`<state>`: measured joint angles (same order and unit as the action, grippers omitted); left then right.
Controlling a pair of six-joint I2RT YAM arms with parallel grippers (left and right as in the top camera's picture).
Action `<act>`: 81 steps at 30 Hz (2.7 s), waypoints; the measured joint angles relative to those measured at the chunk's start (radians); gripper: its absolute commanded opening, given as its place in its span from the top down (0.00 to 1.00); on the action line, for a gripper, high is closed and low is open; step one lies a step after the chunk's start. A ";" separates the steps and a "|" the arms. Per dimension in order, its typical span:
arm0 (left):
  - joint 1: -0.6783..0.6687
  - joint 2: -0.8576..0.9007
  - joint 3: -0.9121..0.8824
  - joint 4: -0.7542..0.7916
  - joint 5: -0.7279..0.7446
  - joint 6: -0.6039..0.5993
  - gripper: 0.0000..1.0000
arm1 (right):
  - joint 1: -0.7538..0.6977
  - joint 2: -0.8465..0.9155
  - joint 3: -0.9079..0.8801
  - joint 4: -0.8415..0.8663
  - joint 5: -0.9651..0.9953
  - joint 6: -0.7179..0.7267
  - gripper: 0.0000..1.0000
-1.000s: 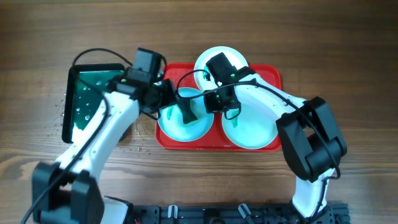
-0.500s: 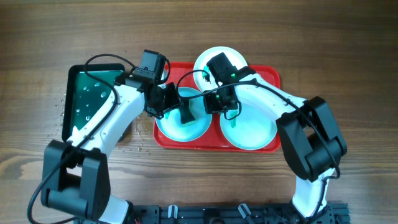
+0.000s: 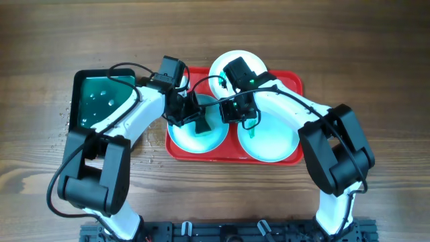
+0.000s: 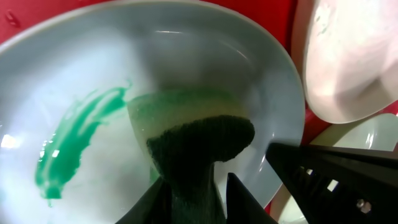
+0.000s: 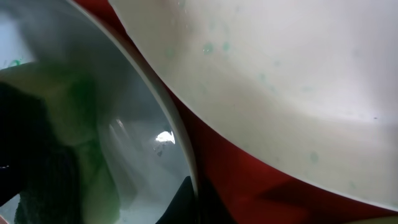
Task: Clean dirty plates on tray and stack at the side
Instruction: 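Hold the plate rim with the right gripper and scrub with the sponge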
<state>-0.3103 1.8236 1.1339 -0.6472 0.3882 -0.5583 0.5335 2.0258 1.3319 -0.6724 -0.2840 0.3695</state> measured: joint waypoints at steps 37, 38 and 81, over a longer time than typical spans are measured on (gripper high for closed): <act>-0.076 0.043 0.000 0.001 -0.143 0.000 0.96 | 0.000 0.001 -0.001 -0.001 0.000 0.000 0.95; -0.076 0.043 0.000 0.005 -0.145 0.000 0.96 | 0.000 0.001 -0.001 -0.001 0.000 0.000 0.95; -0.092 0.036 0.064 -0.194 -0.625 0.000 0.96 | 0.006 0.002 -0.001 -0.011 -0.031 0.000 0.96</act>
<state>-0.4026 1.8599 1.1980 -0.8413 -0.2367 -0.5579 0.5400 2.0274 1.3312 -0.6838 -0.3145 0.3698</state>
